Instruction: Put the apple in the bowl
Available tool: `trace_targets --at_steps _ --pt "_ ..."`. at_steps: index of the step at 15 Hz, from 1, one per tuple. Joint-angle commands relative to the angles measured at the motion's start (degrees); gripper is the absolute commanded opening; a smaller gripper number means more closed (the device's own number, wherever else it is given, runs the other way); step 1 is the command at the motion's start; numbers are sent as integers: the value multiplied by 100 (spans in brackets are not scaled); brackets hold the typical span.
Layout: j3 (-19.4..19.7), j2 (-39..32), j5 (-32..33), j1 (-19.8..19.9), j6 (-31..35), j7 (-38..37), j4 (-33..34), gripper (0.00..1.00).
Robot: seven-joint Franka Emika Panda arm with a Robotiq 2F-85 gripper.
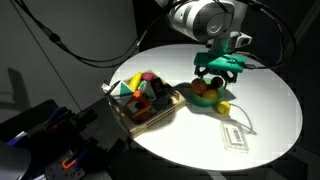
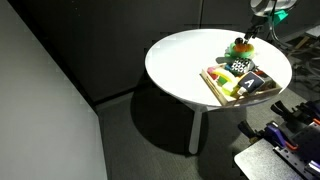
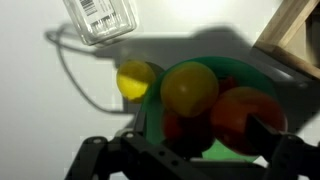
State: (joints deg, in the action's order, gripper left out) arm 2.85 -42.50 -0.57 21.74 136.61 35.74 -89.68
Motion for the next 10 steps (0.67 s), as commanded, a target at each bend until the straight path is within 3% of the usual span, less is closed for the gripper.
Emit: trace_targets --at_steps 1,10 --pt "81 205 62 -63 -222 -353 -213 100" --pt "235 455 120 -166 -907 -1098 -592 100"
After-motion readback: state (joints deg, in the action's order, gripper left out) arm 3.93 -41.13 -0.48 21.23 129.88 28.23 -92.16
